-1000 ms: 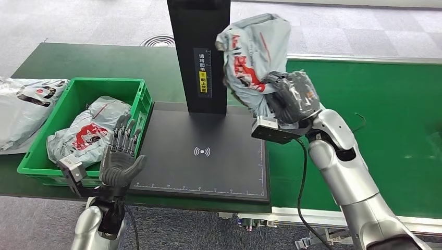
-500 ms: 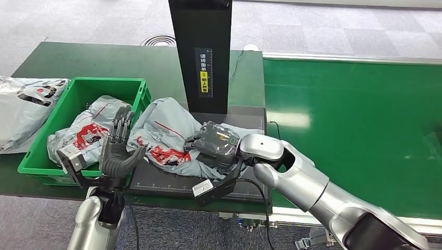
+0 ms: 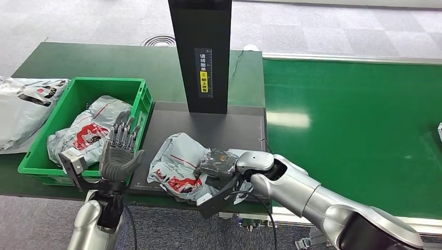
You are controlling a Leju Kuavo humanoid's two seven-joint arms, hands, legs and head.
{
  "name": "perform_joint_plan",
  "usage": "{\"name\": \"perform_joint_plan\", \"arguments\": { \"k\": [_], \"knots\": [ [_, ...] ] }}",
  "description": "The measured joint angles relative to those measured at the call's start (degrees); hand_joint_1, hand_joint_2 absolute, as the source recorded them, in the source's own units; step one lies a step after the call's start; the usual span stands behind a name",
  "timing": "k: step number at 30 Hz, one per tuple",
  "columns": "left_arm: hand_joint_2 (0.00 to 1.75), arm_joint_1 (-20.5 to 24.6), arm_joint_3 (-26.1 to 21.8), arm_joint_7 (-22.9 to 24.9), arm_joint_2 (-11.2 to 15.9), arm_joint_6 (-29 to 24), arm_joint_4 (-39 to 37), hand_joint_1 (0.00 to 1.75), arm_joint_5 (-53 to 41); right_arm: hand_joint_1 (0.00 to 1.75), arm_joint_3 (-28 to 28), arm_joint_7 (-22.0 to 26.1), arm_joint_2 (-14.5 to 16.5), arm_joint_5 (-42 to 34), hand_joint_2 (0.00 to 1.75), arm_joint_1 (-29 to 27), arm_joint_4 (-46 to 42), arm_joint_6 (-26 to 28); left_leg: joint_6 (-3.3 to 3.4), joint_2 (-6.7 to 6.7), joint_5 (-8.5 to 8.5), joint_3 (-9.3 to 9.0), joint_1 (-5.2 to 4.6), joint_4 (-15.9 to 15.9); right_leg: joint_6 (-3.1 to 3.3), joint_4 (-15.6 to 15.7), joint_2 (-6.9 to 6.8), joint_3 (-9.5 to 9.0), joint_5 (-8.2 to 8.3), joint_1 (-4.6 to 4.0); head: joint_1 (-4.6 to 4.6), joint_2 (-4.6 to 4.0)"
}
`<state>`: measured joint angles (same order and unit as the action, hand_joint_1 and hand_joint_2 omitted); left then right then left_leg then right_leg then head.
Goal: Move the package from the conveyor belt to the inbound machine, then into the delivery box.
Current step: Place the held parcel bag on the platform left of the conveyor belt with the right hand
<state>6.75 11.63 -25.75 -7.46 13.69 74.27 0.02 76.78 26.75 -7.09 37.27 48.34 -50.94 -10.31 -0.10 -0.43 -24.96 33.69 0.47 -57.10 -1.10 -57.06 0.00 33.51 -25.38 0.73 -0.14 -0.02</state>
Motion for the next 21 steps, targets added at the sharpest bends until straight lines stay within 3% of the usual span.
{"name": "perform_joint_plan", "arguments": {
  "k": [6,10,17,21],
  "knots": [
    [1.75,-0.08,0.00,0.00,0.08,-0.04,0.00,0.00,0.00,1.75,0.93,-0.14,0.34,-0.17,1.75,0.52,1.35,-0.07,0.00,0.00,0.00,-0.02,0.00,0.00,-0.01,0.00,0.00,-0.02,0.01,0.01,0.01,0.00],
    [1.75,-0.13,0.00,0.00,0.14,-0.28,0.00,0.00,-0.01,1.75,1.64,-2.65,0.40,1.79,1.75,0.69,2.21,0.65,0.00,0.00,0.00,-0.04,0.00,0.00,-0.01,0.00,0.00,-0.05,0.01,0.01,0.01,0.00],
    [1.75,-0.59,0.00,0.28,0.34,-1.18,0.32,0.00,-0.02,1.72,2.64,-11.33,0.97,10.51,1.75,0.54,5.69,10.03,0.00,0.00,0.01,-0.13,0.00,0.00,-0.02,0.00,0.00,-0.13,0.01,0.01,0.01,0.00],
    [1.75,-1.10,0.00,0.41,0.37,-1.48,0.74,0.00,-0.10,0.06,1.42,-12.15,1.34,13.12,1.75,-0.65,7.21,16.87,0.01,0.00,0.01,-0.19,0.00,-0.01,-0.02,0.00,0.00,-0.19,0.02,0.01,0.01,0.00]
  ]
}}
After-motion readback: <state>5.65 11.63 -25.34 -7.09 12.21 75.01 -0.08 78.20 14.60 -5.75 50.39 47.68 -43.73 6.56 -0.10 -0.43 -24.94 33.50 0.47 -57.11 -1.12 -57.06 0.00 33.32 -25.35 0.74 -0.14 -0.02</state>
